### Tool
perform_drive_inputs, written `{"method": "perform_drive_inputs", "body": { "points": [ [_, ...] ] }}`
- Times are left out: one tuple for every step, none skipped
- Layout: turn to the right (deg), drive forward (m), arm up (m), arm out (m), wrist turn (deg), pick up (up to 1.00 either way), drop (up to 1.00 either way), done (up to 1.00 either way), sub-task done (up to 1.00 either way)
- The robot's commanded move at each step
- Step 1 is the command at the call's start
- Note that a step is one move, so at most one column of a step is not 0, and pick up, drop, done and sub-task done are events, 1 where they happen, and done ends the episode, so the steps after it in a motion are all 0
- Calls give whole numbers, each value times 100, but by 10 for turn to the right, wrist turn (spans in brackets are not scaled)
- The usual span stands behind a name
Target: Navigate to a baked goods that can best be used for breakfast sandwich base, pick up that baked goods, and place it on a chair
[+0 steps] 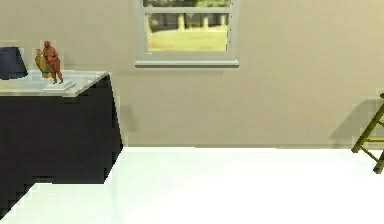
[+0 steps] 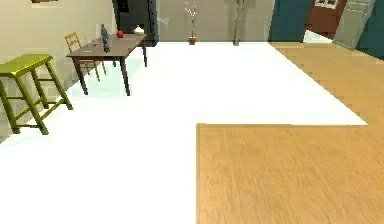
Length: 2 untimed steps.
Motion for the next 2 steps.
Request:
{"method": "perform_drive_inputs", "body": {
  "points": [
    [-450, 0, 0, 0, 0, 0, 0, 0, 0],
    [-360, 0, 0, 0, 0, 0, 0, 0, 0]
  ]
}}
